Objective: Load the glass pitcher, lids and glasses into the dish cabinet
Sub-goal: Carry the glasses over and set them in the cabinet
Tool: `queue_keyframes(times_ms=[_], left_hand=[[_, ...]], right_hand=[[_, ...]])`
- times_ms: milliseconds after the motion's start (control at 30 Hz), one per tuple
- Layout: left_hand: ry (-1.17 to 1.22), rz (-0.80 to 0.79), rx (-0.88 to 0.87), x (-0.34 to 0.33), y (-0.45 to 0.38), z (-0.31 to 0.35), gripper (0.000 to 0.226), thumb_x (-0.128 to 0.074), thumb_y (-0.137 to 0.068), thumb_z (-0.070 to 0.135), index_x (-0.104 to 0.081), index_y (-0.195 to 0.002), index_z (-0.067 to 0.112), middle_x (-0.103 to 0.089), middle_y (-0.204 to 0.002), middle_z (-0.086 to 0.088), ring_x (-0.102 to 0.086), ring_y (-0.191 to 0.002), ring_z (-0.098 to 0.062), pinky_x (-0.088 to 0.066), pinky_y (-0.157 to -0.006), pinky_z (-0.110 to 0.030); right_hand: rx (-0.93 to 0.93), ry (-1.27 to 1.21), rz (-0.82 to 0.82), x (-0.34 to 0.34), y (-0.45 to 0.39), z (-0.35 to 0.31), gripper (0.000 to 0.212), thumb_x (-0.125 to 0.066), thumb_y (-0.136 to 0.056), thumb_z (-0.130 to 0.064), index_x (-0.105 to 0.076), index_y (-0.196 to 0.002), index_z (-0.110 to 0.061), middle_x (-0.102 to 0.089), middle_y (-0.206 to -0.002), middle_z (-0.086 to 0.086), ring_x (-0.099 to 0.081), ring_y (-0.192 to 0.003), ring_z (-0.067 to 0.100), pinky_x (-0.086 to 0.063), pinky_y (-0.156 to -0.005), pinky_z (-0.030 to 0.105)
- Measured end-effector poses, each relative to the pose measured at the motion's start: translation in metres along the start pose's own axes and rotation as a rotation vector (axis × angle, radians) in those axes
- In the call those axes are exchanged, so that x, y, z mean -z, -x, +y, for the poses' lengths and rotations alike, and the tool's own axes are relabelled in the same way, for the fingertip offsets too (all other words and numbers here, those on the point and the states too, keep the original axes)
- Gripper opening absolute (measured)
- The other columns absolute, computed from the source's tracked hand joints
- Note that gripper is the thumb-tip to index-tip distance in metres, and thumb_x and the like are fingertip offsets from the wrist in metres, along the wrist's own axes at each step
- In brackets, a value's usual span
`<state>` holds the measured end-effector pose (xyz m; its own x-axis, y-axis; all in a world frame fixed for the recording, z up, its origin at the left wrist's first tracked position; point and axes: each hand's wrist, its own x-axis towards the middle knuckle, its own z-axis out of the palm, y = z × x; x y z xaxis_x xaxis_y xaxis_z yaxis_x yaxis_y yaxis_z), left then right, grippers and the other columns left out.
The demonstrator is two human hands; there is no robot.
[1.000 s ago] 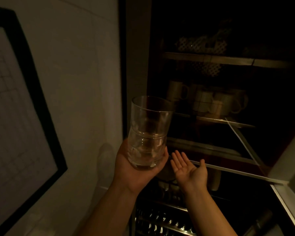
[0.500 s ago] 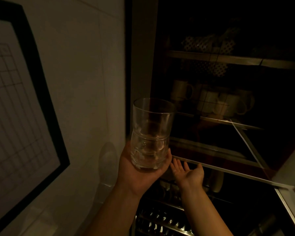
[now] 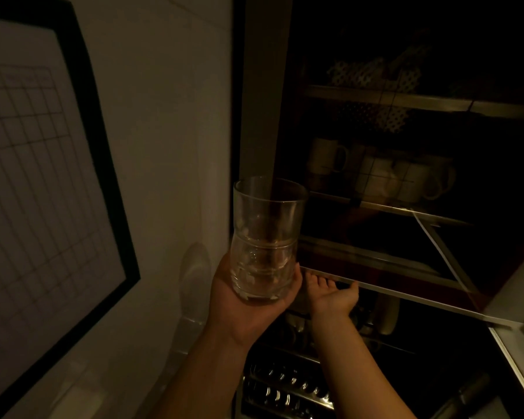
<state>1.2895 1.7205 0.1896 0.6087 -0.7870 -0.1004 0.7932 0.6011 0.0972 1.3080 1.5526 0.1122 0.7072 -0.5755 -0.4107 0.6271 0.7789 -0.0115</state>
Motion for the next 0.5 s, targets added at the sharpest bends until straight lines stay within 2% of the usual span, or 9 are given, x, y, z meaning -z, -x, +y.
queue_keyframes(times_ms=[233,367,500], left_hand=[[-0.003,-0.006,-0.005,0.004,0.007,0.003,0.048,-0.059,-0.077,0.034,-0.060,-0.118,0.009,-0.065,-0.110,-0.017,-0.064,-0.094,-0.035,-0.046,-0.090,-0.046],[-0.006,-0.012,-0.008,0.005,0.011,0.003,0.048,-0.059,-0.076,0.033,-0.061,-0.118,0.009,-0.066,-0.110,-0.017,-0.065,-0.093,-0.036,-0.046,-0.091,-0.047],[-0.001,-0.013,-0.015,0.005,0.015,0.004,0.051,-0.061,-0.074,0.032,-0.060,-0.119,0.009,-0.065,-0.113,-0.017,-0.063,-0.096,-0.035,-0.047,-0.091,-0.046]], right_hand=[[0.051,0.142,-0.014,0.002,0.002,0.000,0.082,-0.059,-0.087,-0.047,-0.019,-0.147,-0.008,-0.027,-0.150,0.018,-0.032,-0.135,0.034,-0.027,-0.112,0.046],[0.091,0.428,0.055,0.003,0.006,0.001,0.084,-0.063,-0.079,-0.056,-0.031,-0.145,-0.014,-0.035,-0.146,0.015,-0.045,-0.128,0.028,-0.040,-0.105,0.041],[0.076,0.614,0.103,0.002,0.002,-0.003,0.084,-0.062,-0.075,-0.062,-0.038,-0.139,-0.013,-0.045,-0.140,0.009,-0.051,-0.121,0.022,-0.035,-0.107,0.044]])
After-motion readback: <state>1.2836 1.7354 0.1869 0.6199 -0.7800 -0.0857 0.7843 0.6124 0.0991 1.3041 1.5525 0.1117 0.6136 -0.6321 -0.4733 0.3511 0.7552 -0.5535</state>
